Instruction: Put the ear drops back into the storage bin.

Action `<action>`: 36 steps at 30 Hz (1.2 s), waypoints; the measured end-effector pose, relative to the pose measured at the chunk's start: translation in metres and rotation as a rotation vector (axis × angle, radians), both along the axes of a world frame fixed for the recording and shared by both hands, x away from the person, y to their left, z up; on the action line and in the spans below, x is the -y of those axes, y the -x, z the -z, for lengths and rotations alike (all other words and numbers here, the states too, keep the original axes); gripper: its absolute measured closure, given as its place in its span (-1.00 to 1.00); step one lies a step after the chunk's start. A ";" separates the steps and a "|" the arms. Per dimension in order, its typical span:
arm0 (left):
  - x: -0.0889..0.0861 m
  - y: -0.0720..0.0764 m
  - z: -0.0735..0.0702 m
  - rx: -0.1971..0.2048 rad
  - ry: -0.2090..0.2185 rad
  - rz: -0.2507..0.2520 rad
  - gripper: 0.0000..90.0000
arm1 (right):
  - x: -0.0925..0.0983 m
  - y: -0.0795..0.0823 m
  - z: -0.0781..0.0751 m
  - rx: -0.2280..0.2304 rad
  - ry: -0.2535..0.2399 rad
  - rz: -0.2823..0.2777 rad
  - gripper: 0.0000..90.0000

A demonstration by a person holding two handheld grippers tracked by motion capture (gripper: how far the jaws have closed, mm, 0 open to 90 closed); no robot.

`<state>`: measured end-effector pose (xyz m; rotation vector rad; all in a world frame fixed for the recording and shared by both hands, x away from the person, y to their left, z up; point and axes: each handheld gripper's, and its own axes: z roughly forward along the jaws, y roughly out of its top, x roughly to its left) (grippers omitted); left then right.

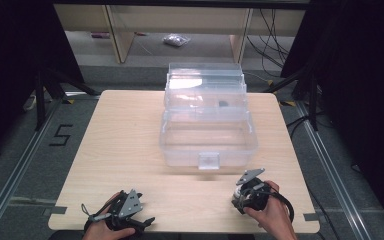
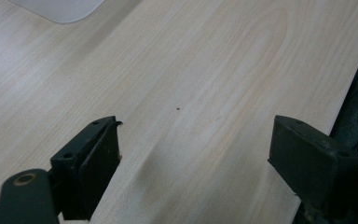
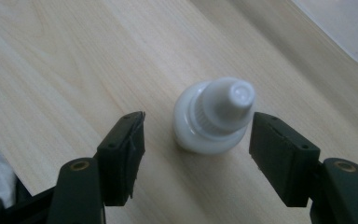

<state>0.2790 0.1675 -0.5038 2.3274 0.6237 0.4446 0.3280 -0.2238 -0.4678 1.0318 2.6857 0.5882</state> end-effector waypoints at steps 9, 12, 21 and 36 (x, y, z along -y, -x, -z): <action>0.000 0.000 0.000 0.001 0.005 0.000 -0.65 | -0.004 -0.008 -0.005 -0.030 0.035 -0.029 -0.10; 0.000 0.000 0.000 0.000 0.006 -0.003 -0.65 | -0.005 -0.011 -0.004 -0.042 0.044 -0.037 -0.05; 0.000 0.000 0.000 -0.002 0.003 0.000 -0.65 | -0.010 -0.016 -0.002 -0.085 0.050 -0.053 0.03; 0.000 0.000 0.000 0.000 0.003 0.000 -0.65 | -0.015 -0.026 -0.002 -0.115 0.095 -0.104 0.25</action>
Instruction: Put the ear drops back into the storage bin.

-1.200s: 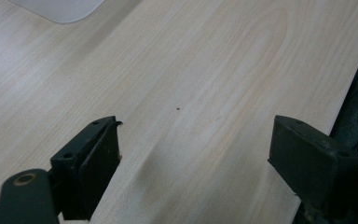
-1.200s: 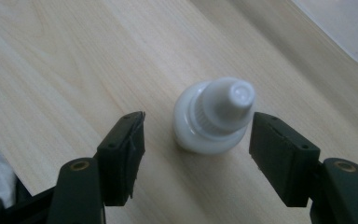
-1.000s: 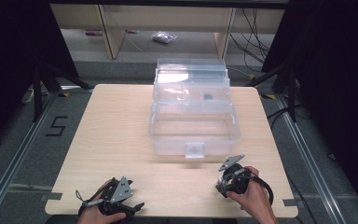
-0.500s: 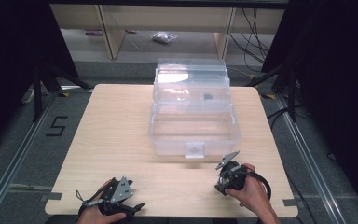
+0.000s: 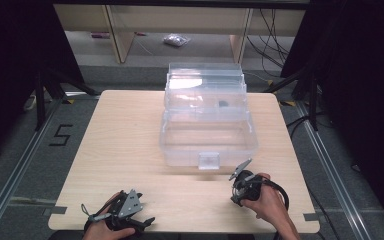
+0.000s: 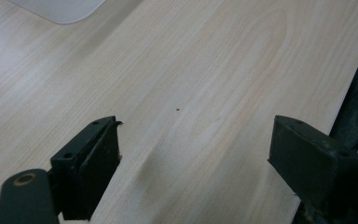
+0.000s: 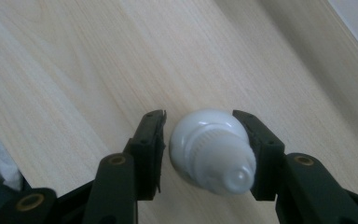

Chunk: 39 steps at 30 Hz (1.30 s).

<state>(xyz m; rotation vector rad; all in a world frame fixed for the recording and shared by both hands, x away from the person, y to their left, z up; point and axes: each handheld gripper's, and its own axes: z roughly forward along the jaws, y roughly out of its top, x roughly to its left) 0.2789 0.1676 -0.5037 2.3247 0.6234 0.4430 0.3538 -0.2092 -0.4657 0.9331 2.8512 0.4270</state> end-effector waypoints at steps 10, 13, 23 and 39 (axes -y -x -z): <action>0.000 0.000 0.000 0.001 0.002 0.000 -0.65 | -0.003 -0.001 -0.001 -0.005 0.034 0.002 0.33; 0.000 0.000 0.000 0.001 0.001 0.000 -0.65 | -0.005 0.000 -0.003 0.003 0.023 -0.003 0.34; 0.000 0.000 0.000 0.002 0.003 0.001 -0.65 | -0.003 -0.003 -0.019 0.026 0.006 0.002 0.34; 0.001 0.001 0.001 -0.007 0.005 -0.007 -0.65 | 0.006 -0.015 -0.048 0.028 -0.013 0.028 0.34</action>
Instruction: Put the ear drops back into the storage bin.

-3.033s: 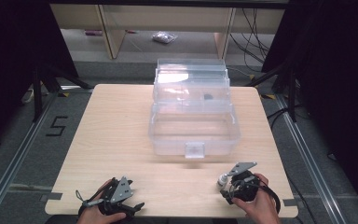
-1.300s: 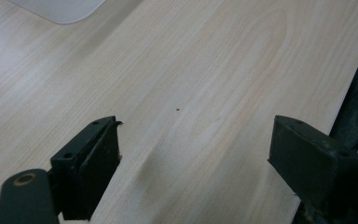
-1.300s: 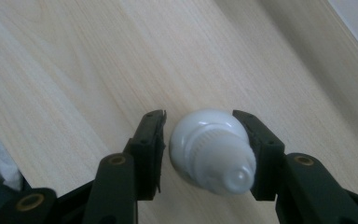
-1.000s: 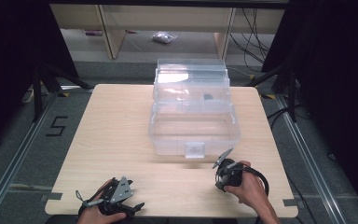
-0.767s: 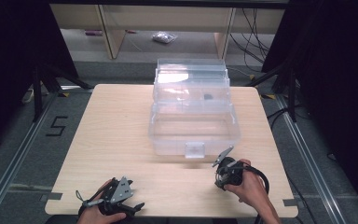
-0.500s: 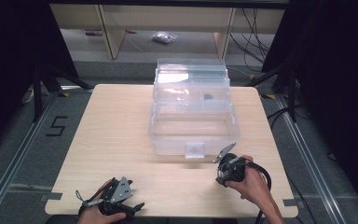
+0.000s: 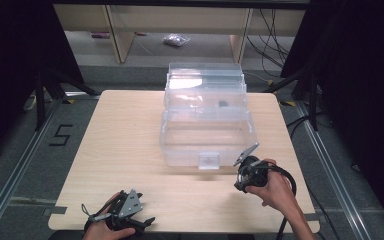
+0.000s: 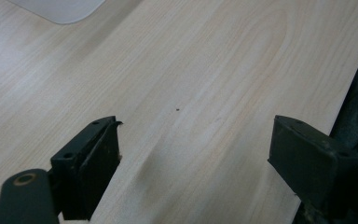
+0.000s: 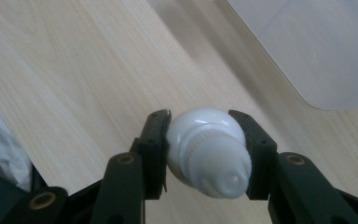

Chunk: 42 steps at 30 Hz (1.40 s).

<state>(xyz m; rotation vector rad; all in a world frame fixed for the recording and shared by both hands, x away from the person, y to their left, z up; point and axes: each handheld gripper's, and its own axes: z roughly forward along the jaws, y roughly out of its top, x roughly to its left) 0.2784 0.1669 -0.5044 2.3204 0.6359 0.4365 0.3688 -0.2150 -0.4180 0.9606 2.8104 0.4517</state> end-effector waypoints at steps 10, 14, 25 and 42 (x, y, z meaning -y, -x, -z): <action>0.000 -0.001 0.000 0.006 -0.005 0.005 -0.65 | 0.007 -0.011 -0.020 0.007 -0.004 0.007 0.34; 0.000 -0.001 0.000 0.006 -0.005 0.008 -0.65 | 0.007 -0.014 -0.029 0.002 0.001 -0.001 0.34; -0.001 -0.001 0.000 0.004 -0.002 0.008 -0.65 | 0.009 -0.031 -0.051 -0.003 0.000 -0.005 0.34; -0.001 -0.001 0.000 0.004 0.000 0.007 -0.65 | 0.003 -0.069 -0.077 0.018 0.019 0.025 0.34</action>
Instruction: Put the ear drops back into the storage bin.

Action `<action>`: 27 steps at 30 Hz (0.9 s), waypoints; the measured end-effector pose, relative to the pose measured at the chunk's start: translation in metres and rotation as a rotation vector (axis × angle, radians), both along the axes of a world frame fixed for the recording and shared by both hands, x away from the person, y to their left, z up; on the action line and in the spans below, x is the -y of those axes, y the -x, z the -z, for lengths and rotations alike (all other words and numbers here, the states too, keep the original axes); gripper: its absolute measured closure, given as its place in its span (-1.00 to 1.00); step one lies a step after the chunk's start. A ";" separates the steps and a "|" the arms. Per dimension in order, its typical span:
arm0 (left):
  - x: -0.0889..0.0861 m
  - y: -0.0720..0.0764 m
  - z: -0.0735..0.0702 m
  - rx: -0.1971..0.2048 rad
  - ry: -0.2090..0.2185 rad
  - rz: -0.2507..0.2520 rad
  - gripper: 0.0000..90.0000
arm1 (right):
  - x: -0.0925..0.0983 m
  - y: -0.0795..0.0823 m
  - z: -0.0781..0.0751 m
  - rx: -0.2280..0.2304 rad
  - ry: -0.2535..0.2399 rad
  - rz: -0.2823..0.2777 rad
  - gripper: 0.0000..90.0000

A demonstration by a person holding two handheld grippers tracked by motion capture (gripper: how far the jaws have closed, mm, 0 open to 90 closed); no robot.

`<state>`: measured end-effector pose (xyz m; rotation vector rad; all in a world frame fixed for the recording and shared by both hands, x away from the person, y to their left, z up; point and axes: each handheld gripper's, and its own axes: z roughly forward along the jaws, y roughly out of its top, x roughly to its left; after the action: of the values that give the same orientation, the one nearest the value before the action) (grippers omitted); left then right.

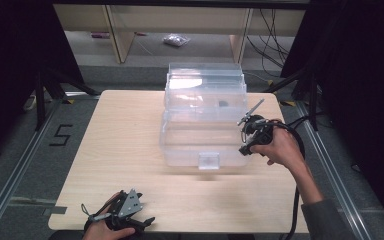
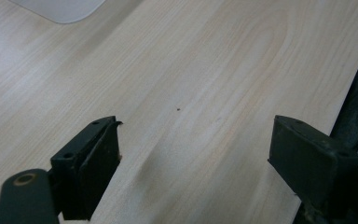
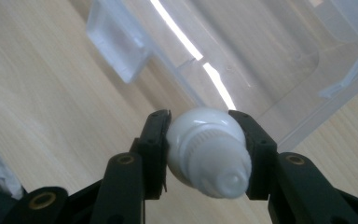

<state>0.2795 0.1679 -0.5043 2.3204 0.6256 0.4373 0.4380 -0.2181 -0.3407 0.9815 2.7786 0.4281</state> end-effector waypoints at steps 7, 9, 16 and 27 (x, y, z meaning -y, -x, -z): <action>0.000 0.000 0.000 0.000 0.001 0.000 -0.65 | -0.004 -0.020 0.003 -0.014 -0.001 0.011 0.34; 0.000 0.000 0.000 0.000 -0.001 0.001 -0.65 | -0.005 -0.025 0.003 -0.015 0.003 0.019 0.34; 0.000 0.000 0.000 -0.001 0.002 0.003 -0.65 | -0.006 -0.046 0.010 -0.023 0.012 0.036 0.34; 0.000 0.001 0.000 -0.011 0.013 -0.010 -0.65 | -0.009 -0.069 0.032 -0.071 0.038 0.080 0.34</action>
<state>0.2786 0.1675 -0.5047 2.3096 0.6443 0.4242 0.5070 -0.2090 -0.3723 1.1147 2.7866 0.3343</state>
